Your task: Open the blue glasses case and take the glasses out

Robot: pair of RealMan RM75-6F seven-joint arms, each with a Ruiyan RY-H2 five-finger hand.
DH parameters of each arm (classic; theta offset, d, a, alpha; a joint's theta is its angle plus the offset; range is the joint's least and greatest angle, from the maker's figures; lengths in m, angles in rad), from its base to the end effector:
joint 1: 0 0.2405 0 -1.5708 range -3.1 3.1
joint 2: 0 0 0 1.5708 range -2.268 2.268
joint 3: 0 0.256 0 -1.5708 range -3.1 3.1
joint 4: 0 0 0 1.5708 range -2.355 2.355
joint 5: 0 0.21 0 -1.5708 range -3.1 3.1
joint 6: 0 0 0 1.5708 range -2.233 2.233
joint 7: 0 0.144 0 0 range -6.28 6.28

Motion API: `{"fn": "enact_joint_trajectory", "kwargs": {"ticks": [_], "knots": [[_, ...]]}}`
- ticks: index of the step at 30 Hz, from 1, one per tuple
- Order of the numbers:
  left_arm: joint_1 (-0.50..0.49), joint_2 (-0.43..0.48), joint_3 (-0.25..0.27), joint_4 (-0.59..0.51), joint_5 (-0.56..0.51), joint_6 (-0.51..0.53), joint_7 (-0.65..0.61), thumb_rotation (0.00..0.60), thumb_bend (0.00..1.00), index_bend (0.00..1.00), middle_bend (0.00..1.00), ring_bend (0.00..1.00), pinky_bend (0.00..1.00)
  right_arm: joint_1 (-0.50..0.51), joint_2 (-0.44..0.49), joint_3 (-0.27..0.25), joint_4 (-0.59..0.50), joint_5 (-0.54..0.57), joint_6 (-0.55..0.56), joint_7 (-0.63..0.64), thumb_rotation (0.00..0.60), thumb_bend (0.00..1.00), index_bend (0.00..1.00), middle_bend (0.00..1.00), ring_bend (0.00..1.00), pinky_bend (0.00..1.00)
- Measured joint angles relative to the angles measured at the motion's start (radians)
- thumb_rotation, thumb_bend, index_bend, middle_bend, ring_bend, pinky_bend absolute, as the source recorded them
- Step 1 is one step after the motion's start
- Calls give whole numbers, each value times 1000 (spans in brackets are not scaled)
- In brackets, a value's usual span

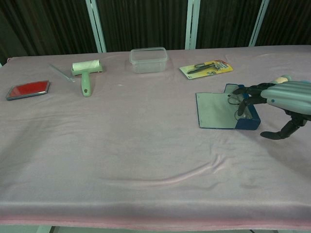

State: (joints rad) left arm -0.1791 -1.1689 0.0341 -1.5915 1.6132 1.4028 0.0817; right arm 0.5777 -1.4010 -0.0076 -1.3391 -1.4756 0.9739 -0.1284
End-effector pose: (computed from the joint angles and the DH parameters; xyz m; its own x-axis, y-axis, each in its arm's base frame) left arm -0.2900 0.1885 0.1168 0.4733 0.1140 0.8735 0.8700 -0.2163 -0.4431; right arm -0.2519 -0.3032 0.0195 0.6383 -0.2679 0.7217 -0.7429 -0.4603 0.4861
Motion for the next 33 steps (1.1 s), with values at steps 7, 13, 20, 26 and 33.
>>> {"fn": "enact_joint_trajectory", "kwargs": {"ticks": [7,13,20,26,33], "knots": [[2,3,3,0,5,3,-4,600,435,0,0,0,53,2,-48,28,38,50,-10,-45,600,451,508,109,25,0],[3,6,1,3,2,7,-15,600,435,0,0,0,53,7,-73,46,53,82,-29,-53,600,450,552,114,43,0],[2,7,3,2,5,6,-14,600,434,0,0,0,54,-1,-78,31,50,42,4,-59,600,451,656,147,67,0],[2,7,5,0,9,7,-14,600,435,0,0,0,53,-3,-84,31,54,42,8,-67,600,451,733,196,109,0],[2,8,1,0,4,7,-17,600,435,0,0,0,53,8,-117,22,94,-22,37,-74,600,451,774,203,128,0]]}}
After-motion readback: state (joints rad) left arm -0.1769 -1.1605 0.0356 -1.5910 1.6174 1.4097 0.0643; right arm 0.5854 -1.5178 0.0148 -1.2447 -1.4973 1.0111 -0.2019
